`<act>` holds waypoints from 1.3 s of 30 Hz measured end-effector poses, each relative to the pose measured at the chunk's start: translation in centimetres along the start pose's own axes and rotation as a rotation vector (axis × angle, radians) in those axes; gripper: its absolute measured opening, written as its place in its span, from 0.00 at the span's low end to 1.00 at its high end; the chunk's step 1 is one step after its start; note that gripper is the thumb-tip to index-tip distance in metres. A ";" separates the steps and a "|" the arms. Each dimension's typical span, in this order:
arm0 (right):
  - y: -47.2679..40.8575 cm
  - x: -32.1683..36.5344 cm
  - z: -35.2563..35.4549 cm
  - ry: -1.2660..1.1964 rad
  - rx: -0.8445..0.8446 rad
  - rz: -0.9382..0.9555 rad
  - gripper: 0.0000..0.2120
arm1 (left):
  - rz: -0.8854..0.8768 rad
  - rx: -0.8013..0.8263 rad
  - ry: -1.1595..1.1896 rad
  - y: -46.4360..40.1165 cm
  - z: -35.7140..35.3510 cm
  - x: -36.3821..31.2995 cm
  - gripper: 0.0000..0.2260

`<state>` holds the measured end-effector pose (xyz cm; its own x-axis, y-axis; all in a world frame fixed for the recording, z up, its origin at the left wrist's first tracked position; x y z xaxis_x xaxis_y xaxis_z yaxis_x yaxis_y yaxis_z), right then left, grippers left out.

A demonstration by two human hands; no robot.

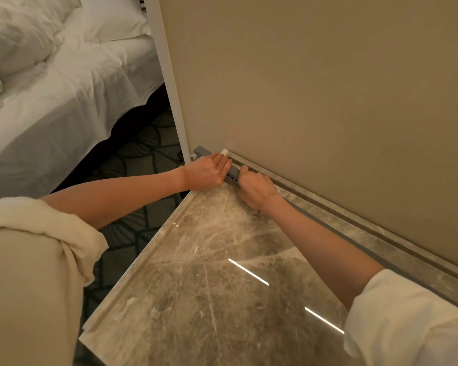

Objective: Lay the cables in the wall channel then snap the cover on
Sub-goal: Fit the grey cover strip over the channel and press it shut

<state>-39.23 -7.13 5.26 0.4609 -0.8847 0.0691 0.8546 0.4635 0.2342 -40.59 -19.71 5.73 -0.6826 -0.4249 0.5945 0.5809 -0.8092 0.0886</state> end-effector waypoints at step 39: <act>-1.5 1.6 2.6 -0.892 0.379 -0.302 0.17 | 0.103 -0.295 0.275 4.8 2.4 1.9 0.10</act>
<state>-40.40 -9.38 7.49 -0.2413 -0.7477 0.6187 0.7025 0.3052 0.6429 -38.05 -23.41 9.25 -0.7434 -0.5703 0.3495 0.5280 -0.8211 -0.2167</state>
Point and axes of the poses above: each hand's wrist, its own y-axis away from the middle knuckle, its own z-axis out of the back of the hand, x = y × z, the point moved 4 cm from there along -y, towards the middle knuckle, and after that the axes turned 9 degrees about x, right-handed, at the moved point
